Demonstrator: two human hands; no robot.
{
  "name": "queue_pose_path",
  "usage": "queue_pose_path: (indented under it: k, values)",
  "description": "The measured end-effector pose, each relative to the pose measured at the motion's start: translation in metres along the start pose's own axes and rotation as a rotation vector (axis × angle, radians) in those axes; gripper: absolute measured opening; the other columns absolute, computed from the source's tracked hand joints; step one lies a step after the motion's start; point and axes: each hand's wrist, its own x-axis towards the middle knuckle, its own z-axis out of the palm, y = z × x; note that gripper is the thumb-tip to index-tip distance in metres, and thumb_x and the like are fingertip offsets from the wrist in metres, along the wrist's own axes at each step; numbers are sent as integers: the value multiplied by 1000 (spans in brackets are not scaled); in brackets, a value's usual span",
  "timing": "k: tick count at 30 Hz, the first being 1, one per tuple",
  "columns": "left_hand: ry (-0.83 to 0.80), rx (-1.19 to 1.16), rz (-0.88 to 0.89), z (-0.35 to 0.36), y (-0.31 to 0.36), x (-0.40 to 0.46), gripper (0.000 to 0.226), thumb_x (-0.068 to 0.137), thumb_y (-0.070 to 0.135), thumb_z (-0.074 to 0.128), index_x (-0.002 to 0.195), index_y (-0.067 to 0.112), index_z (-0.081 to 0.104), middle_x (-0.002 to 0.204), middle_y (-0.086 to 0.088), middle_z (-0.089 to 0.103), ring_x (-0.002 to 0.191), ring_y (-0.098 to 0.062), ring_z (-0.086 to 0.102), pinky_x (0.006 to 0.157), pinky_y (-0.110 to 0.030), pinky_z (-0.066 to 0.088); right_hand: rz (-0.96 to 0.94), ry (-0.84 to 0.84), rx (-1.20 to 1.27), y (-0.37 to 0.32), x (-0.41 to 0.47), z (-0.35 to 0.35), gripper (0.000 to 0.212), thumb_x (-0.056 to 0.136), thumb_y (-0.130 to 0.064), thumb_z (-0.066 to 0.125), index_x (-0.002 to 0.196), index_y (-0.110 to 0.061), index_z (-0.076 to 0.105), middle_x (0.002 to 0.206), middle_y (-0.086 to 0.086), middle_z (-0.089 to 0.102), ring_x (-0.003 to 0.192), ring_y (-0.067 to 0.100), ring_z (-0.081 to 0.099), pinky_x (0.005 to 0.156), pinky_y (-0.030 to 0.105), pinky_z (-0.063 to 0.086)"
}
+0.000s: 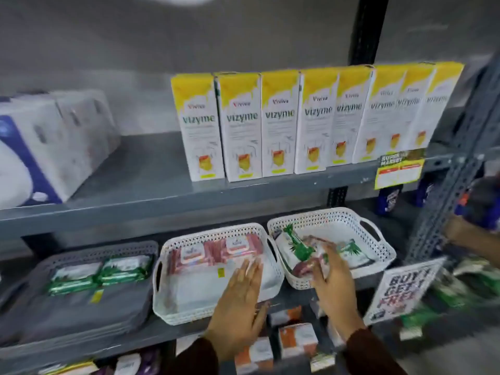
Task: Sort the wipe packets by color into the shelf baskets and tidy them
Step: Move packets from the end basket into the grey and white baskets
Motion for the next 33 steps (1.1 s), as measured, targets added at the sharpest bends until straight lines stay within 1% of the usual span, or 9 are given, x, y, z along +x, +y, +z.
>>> queue_pose_path:
  k: [2,5,9,12,15,20,23,28,33]
  values:
    - [-84,-2,-69,23,5,8,70,99,49,24,151,18,-13,158,5,-18,143,-12,-21,119,-38,3,95,-81,-30,17,11,6,48,88,-16,69,132,-15,53,107,7,66,92,25,64,81,31,50]
    - [-136,22,-142,53,10,16,70,99,51,23,152,20,-9,157,7,-17,143,-13,-19,119,-37,-2,341,-271,114,28,35,24,55,86,-27,72,135,-13,51,107,0,68,84,19,67,84,35,56]
    - [-147,136,-158,66,10,23,67,97,49,33,152,14,16,159,0,9,146,-22,5,114,-35,0,621,-277,360,21,71,39,41,83,-46,71,109,-16,62,86,3,71,74,18,69,64,32,56]
    - [-127,149,-154,67,9,20,65,96,48,37,149,13,25,157,-2,23,145,-23,17,112,-36,7,650,-318,300,26,86,41,27,77,-36,79,73,-12,67,60,2,65,53,18,60,55,28,48]
    - [-93,136,-194,64,2,11,62,98,47,32,150,15,23,158,0,17,146,-21,12,113,-37,8,731,-338,372,34,91,40,20,72,-22,84,73,-8,70,68,16,69,53,28,60,50,36,49]
    - [-63,98,-301,53,-20,-23,61,98,43,34,151,16,23,158,3,15,146,-18,9,114,-38,10,622,-201,420,23,80,32,18,71,-22,85,65,-29,70,71,3,72,70,38,72,74,60,57]
    - [-31,104,-373,42,-42,-51,61,97,41,39,150,15,25,158,3,16,146,-18,11,114,-37,11,616,-165,616,-9,75,32,23,77,-13,82,95,-20,70,93,9,73,85,36,72,83,53,58]
    - [-26,168,-495,16,-84,-104,63,97,42,36,150,9,25,158,-4,18,145,-23,15,115,-40,12,493,-387,832,-90,49,73,39,78,7,75,108,-11,58,101,9,70,86,23,69,62,21,58]
    - [-23,241,-635,-17,-139,-152,68,94,44,40,149,6,26,155,-10,27,142,-28,24,115,-34,4,404,-658,716,-162,-7,153,34,77,-3,79,98,-23,61,104,4,71,89,22,72,78,40,59]
